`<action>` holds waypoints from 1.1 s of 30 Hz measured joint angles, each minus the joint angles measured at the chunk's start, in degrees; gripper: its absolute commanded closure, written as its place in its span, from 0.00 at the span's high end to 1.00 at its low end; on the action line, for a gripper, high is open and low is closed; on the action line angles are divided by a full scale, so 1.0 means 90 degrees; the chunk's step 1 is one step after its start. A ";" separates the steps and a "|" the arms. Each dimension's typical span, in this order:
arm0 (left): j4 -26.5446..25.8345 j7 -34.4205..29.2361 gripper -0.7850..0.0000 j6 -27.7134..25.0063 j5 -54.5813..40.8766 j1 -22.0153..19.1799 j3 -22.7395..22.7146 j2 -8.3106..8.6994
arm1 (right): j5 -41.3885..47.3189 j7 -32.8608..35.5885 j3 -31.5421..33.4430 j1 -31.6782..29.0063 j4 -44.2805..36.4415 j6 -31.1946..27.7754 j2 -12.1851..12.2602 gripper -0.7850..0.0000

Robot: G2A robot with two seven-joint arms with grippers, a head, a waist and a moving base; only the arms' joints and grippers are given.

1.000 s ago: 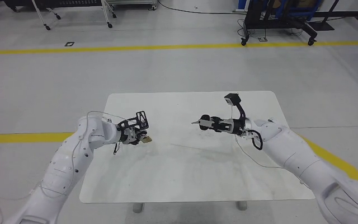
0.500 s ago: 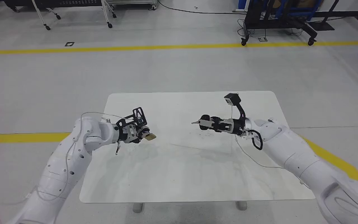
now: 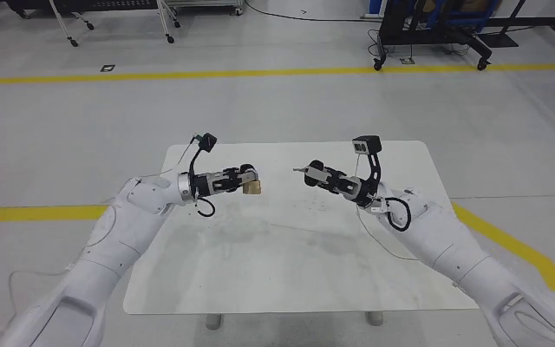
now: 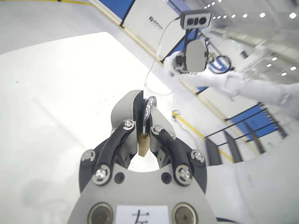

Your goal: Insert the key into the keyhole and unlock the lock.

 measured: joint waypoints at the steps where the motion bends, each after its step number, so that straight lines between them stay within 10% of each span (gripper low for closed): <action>1: 0.0128 -0.0226 0.00 0.0148 -0.0430 -0.0145 0.0090 -0.0074 | 0.0050 0.0016 0.0042 -0.0067 -0.0065 0.0004 -0.0026 0.00; 14: 0.0239 -0.0346 0.00 0.0658 -0.1134 -0.0238 0.0223 -0.0181 | 0.0128 0.0101 0.0091 -0.0167 -0.0163 0.0010 -0.0063 0.00; 24: 0.0182 0.0168 0.00 0.5690 -0.3345 -0.0177 0.0483 -0.0555 | 0.0350 -0.0227 0.0312 -0.0352 -0.0334 0.0225 -0.0237 0.00; 33: 0.0584 0.0572 0.00 0.6100 -0.2744 -0.0639 0.0795 -0.0834 | 0.0376 -0.0386 0.0505 -0.0540 -0.0228 0.0239 -0.0294 0.00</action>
